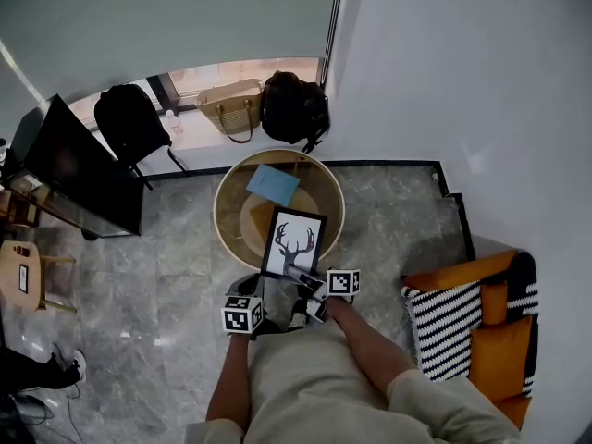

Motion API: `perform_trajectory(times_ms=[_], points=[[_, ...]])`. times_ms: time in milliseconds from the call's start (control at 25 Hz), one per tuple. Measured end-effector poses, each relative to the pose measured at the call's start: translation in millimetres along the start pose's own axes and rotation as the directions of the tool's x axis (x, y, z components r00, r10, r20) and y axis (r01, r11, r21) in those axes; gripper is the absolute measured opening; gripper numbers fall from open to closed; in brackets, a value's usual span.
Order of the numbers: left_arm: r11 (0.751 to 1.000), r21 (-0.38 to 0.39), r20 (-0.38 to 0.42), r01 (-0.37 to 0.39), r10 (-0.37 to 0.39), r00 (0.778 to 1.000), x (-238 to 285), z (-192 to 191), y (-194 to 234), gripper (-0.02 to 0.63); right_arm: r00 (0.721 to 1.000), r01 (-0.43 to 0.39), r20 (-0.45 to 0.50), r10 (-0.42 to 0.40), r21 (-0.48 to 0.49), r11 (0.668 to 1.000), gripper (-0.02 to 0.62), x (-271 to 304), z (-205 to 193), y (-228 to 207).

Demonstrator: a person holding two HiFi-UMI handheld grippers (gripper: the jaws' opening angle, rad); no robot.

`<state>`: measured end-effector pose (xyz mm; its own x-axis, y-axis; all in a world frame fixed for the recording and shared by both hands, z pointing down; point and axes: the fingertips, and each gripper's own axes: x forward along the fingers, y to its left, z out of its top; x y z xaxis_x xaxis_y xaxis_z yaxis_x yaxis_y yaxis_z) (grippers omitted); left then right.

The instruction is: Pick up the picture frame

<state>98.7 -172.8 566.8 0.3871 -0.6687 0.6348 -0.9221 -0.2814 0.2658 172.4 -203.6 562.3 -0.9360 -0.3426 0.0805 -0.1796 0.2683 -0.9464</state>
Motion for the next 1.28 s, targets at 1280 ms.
perform_trajectory(times_ms=[1280], points=[[1.0, 0.003, -0.017, 0.029, -0.029, 0.999, 8.3, -4.7, -5.9, 0.02, 0.999, 0.026, -0.019, -0.027, -0.043, 0.999, 0.04, -4.6, -0.7, -2.2]])
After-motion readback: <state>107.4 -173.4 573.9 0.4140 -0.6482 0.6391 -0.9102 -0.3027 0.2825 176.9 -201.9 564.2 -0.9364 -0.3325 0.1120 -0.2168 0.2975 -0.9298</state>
